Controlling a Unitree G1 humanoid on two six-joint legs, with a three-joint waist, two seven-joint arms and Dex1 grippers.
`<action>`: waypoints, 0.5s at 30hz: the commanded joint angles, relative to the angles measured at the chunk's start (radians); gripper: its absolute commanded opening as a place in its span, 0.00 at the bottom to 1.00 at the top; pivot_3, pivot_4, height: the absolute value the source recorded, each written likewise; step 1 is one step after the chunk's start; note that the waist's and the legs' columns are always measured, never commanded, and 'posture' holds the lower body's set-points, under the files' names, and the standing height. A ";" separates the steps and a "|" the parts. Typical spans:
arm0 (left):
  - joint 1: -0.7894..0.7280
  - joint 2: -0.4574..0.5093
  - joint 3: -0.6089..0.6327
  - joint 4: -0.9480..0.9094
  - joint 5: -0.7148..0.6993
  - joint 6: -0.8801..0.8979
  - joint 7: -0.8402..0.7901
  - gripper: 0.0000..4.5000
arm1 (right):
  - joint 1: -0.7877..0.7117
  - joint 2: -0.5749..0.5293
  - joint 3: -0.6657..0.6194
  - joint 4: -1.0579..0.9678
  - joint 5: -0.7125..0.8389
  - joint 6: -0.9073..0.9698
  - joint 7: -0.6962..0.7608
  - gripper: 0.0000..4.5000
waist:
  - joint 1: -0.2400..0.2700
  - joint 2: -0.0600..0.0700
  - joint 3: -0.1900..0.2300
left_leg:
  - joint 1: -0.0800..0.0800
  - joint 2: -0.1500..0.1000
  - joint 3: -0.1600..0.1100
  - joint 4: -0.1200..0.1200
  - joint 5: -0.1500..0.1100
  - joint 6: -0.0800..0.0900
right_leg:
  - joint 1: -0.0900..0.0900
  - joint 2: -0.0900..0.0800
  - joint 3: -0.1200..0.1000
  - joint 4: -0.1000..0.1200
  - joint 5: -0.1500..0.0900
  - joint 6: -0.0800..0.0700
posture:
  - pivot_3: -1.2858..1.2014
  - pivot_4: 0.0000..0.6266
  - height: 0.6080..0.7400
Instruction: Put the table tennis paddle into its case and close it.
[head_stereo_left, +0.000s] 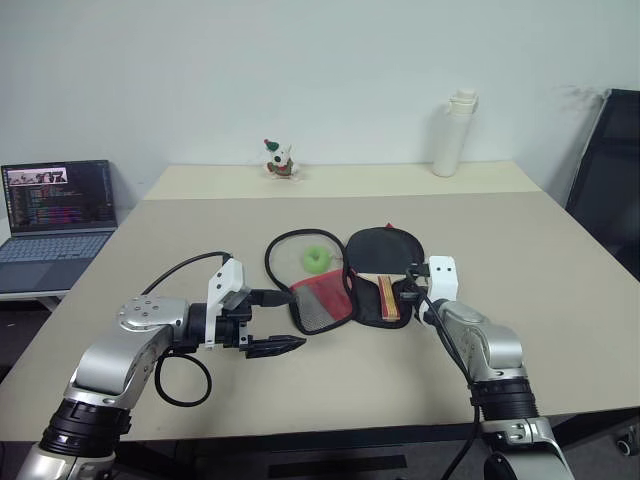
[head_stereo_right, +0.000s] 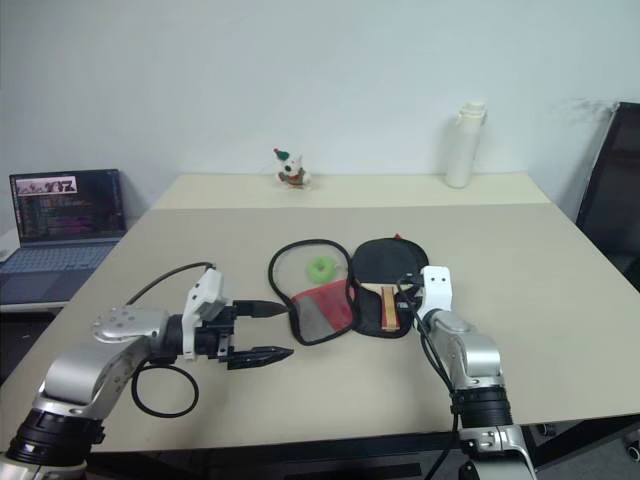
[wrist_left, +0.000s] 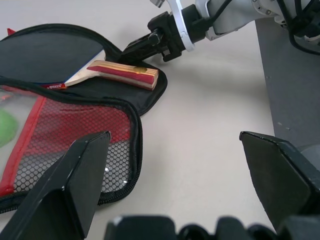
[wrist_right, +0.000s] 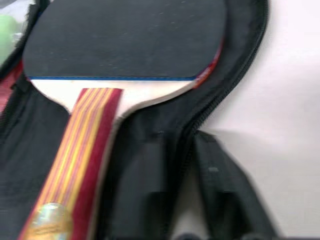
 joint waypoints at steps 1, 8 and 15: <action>-0.001 0.008 0.030 -0.032 -0.009 -0.016 0.009 1.00 | -0.034 -0.013 -0.029 -0.017 0.017 0.007 0.008 0.01 | 0.000 0.000 0.000 | 0.000 0.000 0.000 0.000 0.000 0.000 | 0.000 0.000 0.000 0.000 0.000 0.000 | 0.52 0.24 1.00; 0.002 0.006 0.027 -0.037 -0.010 -0.015 0.012 1.00 | -0.055 -0.100 -0.037 0.003 0.010 0.018 0.040 0.01 | 0.000 0.000 0.000 | 0.000 0.000 0.000 0.000 0.000 0.000 | 0.000 0.000 0.000 0.000 0.000 0.000 | 0.52 0.24 1.00; 0.005 0.005 0.023 -0.040 -0.012 -0.015 0.017 1.00 | -0.095 -0.204 -0.051 0.076 0.006 0.008 0.084 0.01 | 0.002 0.000 0.000 | 0.000 -0.001 0.000 0.000 0.000 0.000 | 0.000 0.000 0.000 -0.001 0.000 0.000 | 0.52 0.24 1.00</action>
